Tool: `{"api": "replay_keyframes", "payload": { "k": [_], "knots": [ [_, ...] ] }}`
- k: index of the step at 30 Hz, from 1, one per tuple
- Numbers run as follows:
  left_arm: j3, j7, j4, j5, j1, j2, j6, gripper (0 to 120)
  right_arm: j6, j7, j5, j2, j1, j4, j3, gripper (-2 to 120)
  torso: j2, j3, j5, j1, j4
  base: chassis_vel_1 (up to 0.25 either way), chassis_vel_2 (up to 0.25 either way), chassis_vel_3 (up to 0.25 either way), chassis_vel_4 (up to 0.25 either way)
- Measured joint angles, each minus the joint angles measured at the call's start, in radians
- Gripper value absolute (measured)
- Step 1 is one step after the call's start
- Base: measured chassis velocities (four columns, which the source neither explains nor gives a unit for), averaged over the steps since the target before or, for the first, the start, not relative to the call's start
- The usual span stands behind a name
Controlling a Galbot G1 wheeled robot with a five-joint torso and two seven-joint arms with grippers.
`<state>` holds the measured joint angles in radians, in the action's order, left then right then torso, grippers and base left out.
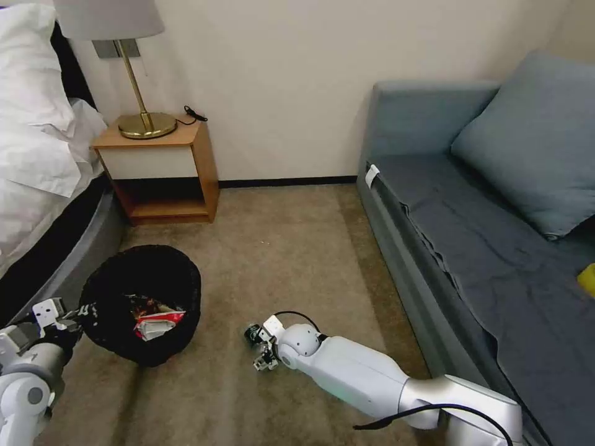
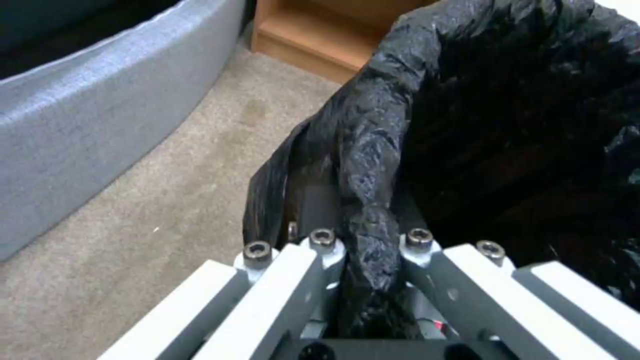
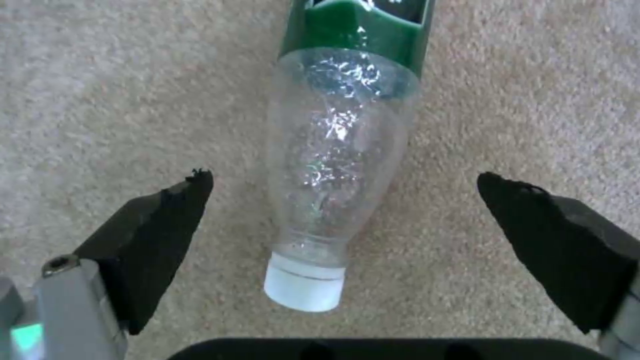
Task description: Pick up the trash bin, then pick up the garbage on the floor and place it into the trash bin.
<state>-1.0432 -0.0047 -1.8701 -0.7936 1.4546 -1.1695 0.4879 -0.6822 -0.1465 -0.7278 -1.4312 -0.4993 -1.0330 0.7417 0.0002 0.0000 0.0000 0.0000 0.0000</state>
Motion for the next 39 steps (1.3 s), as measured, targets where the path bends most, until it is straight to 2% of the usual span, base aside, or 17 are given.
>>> {"api": "replay_keyframes", "payload": {
  "k": [6,8,10,14,16,18,20,24,28,39],
  "knots": [
    [-0.003,0.001,0.002,-0.001,0.0,0.0,0.0,3,0.005,0.019,0.02,-0.003,-0.001,0.006,0.006,84,0.0,0.0,0.0,0.0,0.0,0.0,0.0,0.0,0.0],
    [-0.004,0.002,0.003,-0.001,0.0,0.0,0.0,3,0.007,0.024,0.023,-0.002,-0.002,0.007,0.01,72,0.0,0.0,0.0,0.0,0.0,0.0,0.0,0.0,0.0],
    [-0.005,0.002,0.004,-0.001,0.001,0.0,-0.001,3,0.008,0.025,0.024,-0.002,-0.002,0.007,0.011,68,0.0,0.0,0.0,0.0,0.0,0.0,0.0,0.0,0.0],
    [-0.008,0.004,0.004,-0.001,0.004,0.0,-0.001,3,0.01,0.028,0.031,0.0,-0.005,0.01,0.013,50,0.0,0.0,0.0,0.0,0.0,0.0,0.0,0.0,0.0],
    [-0.008,0.004,0.004,-0.001,0.004,0.0,-0.001,3,0.01,0.028,0.031,0.0,-0.006,0.01,0.013,47,0.0,0.0,0.0,0.0,0.0,0.0,0.0,0.0,0.0],
    [-0.009,0.004,0.003,-0.001,0.004,0.001,-0.001,3,0.01,0.028,0.033,0.001,-0.008,0.012,0.013,35,0.0,0.0,0.0,0.0,0.0,0.0,0.0,0.0,0.0],
    [-0.009,0.004,0.003,-0.001,0.004,0.001,-0.001,3,0.01,0.028,0.033,0.001,-0.008,0.012,0.013,33,0.0,0.0,0.0,0.0,-0.0001,0.0,0.0,0.0,0.0],
    [-0.008,0.004,0.002,-0.001,0.003,0.001,-0.001,3,0.01,0.028,0.036,0.002,-0.01,0.014,0.012,19,0.0,0.0,0.0,0.0,0.0,0.0,0.0,0.0,0.0],
    [-0.008,0.004,0.002,-0.001,0.003,0.001,-0.002,3,0.011,0.028,0.038,0.004,-0.01,0.014,0.012,13,0.0,0.0,0.0,0.0,0.0,0.0,0.0,0.0,0.0],
    [-0.006,0.004,0.009,0.001,0.001,0.001,-0.005,3,0.019,0.01,0.033,0.019,-0.008,-0.001,-0.003,13,0.0,0.0,0.0,0.0,0.0,0.0,0.0,0.0,0.0]
  ]
}}
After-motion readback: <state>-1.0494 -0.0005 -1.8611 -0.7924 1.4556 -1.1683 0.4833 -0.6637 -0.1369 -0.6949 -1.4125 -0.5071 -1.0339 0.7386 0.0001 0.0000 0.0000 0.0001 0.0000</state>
